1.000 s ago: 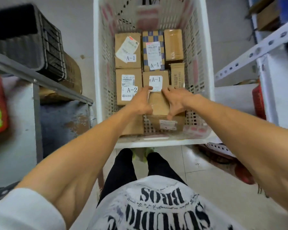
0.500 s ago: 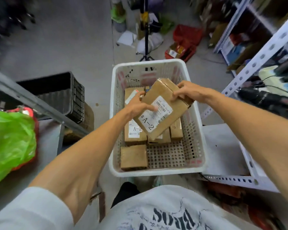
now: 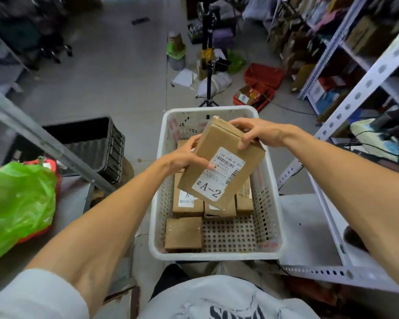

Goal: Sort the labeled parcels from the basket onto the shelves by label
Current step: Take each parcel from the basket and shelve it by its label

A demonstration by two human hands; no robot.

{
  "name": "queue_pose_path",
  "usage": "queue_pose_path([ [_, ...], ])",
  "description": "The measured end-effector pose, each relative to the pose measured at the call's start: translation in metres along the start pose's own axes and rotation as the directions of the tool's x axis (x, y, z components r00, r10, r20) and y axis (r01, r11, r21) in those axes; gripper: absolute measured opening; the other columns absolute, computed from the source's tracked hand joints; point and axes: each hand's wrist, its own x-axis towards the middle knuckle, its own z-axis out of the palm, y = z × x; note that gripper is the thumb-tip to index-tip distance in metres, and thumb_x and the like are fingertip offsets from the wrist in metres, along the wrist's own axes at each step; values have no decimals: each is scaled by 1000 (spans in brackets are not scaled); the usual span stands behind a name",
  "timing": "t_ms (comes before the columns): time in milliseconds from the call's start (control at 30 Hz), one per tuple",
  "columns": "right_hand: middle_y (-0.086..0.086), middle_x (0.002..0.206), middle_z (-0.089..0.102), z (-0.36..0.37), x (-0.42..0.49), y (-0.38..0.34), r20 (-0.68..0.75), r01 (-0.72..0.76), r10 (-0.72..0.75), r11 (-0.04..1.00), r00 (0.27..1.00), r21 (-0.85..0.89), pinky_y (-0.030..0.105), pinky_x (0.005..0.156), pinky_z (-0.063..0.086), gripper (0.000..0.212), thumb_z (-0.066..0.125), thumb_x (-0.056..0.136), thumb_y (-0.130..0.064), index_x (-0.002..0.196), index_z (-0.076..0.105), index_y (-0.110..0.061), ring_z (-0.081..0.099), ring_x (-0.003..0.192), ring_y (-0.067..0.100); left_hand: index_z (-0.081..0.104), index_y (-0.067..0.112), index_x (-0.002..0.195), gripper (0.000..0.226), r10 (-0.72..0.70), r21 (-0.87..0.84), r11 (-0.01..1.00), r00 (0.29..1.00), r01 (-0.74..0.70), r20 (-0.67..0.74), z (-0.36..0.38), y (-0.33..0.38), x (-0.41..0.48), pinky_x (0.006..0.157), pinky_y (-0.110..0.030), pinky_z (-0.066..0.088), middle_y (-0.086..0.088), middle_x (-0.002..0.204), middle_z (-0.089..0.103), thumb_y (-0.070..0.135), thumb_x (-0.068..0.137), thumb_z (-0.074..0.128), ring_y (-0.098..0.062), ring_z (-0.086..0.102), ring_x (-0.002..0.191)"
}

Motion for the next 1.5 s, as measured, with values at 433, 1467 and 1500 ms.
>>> queue_pose_path([
  [433, 1, 119, 67, 45, 15, 2, -64, -37, 47, 988, 997, 151, 48, 87, 56, 73, 82, 72, -34, 133, 44, -23, 68, 104, 24, 43, 25, 138, 83, -98, -274, 962, 953, 17, -287, 6, -8, -31, 66, -30, 56, 3, 115, 68, 59, 68, 71, -17, 66, 101],
  [1467, 7, 128, 62, 364, -282, 163, -596, 175, 349, 742, 723, 647, 50, 97, 50, 94, 83, 59, -7, 137, 32, -16, 60, 118, 23, 14, 36, 150, 107, -66, 45, 997, 947, 55, 316, 222, -129, -210, 84, -32, 49, 1, 131, 56, 4, 72, 79, -18, 55, 117],
  [1500, 7, 128, 61, 370, -299, 171, -611, 187, 373, 729, 698, 659, 51, 97, 50, 99, 84, 56, -10, 138, 29, -16, 60, 118, 23, 17, 37, 148, 105, -58, 69, 997, 941, 37, 334, 239, -130, -214, 86, -35, 50, 1, 130, 58, 5, 71, 80, -19, 56, 117],
])
